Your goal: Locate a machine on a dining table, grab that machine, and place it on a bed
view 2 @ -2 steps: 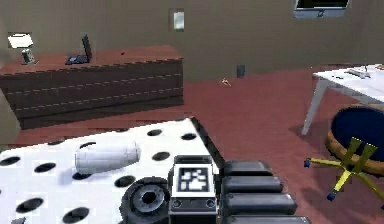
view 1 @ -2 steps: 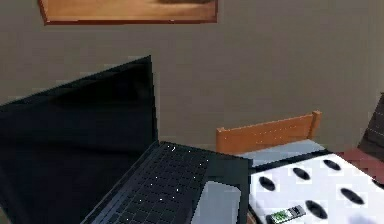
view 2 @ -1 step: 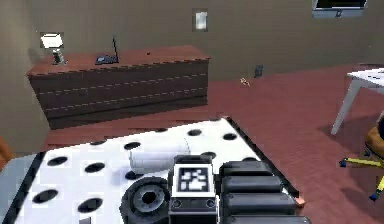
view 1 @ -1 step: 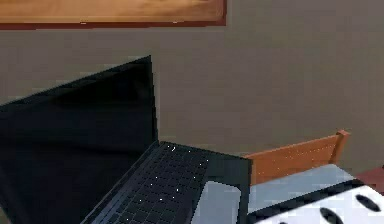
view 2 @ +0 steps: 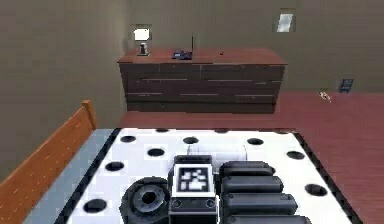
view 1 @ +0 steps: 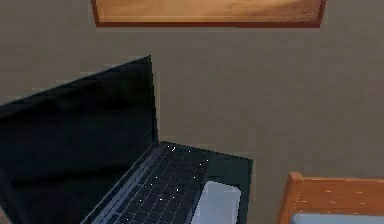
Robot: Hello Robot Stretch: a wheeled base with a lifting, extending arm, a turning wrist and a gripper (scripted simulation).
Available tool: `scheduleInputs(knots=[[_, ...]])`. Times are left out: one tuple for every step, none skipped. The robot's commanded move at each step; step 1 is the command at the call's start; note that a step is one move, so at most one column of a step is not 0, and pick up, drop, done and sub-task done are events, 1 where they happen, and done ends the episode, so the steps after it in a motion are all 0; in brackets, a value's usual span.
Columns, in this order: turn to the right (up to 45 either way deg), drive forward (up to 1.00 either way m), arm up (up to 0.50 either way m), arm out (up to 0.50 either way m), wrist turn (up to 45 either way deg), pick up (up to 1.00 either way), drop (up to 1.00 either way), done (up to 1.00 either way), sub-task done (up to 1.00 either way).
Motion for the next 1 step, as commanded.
scheduleInputs(knots=[[0.0, 0.05, 0.00, 0.00, 0.0, 0.00, 0.00, 0.00, 0.00]])
